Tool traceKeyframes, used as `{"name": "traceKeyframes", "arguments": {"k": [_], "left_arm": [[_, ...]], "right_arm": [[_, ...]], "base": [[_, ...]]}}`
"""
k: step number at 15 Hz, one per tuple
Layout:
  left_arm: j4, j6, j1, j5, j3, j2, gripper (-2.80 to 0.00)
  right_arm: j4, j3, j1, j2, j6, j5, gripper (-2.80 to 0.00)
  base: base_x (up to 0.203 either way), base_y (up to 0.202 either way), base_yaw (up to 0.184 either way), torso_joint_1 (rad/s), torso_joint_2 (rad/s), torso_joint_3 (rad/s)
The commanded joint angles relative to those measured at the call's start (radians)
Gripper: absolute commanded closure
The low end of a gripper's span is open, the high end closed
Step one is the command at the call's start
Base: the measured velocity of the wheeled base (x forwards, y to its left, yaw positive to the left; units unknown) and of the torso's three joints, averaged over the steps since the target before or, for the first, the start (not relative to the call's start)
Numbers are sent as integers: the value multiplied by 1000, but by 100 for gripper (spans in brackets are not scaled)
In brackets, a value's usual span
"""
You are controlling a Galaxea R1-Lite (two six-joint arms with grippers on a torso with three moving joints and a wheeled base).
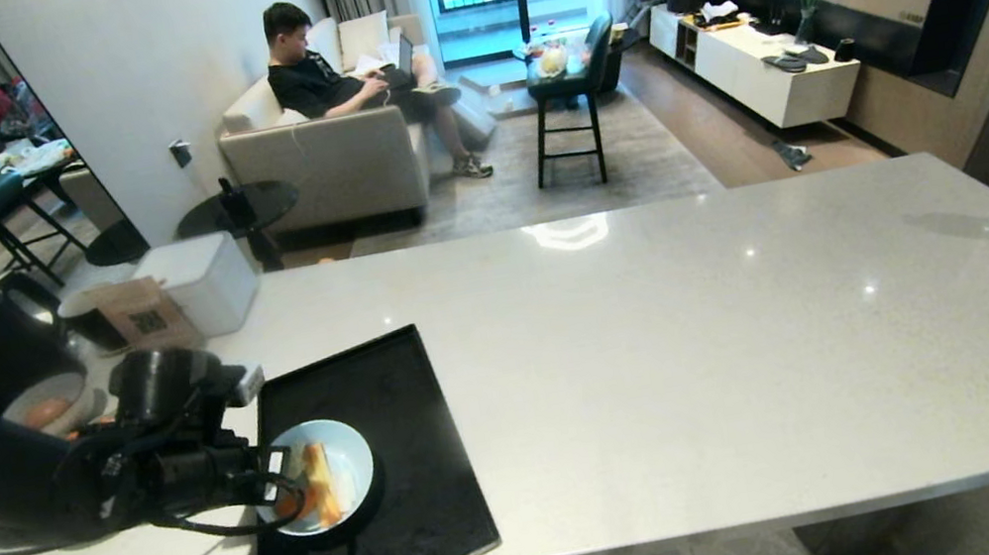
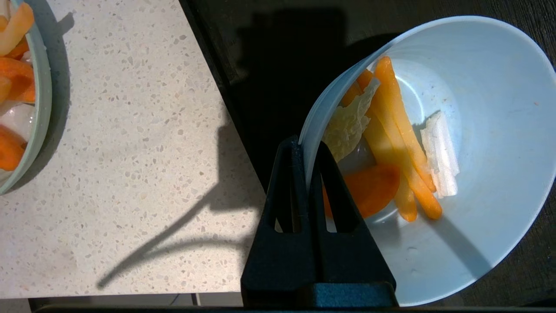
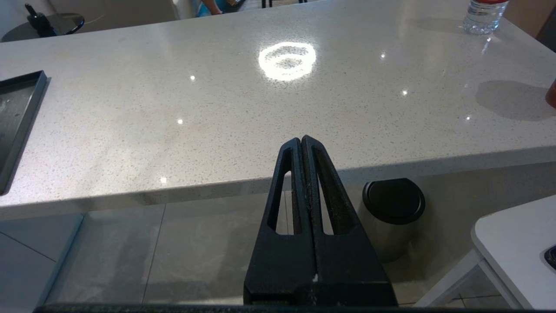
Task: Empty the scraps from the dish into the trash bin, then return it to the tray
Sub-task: Pick up the bowl with leftover food
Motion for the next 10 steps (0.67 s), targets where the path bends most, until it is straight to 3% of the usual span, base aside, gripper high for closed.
{"name": "traceKeyframes", "arguments": {"k": [1,8,10], "left_arm": [[15,-19,0,1,-4,-16,0],[289,-31,-3,-8,-43,-111,0],[336,-67,-21,-14,-48,-133,0]], "right_arm": [[-1,-1,0,0,0,0,0],[-1,1,0,0,0,0,0],[-1,-1,0,0,0,0,0]], "base": [[0,0,0,0,0,0],[0,0,0,0,0,0],[0,0,0,0,0,0]]}}
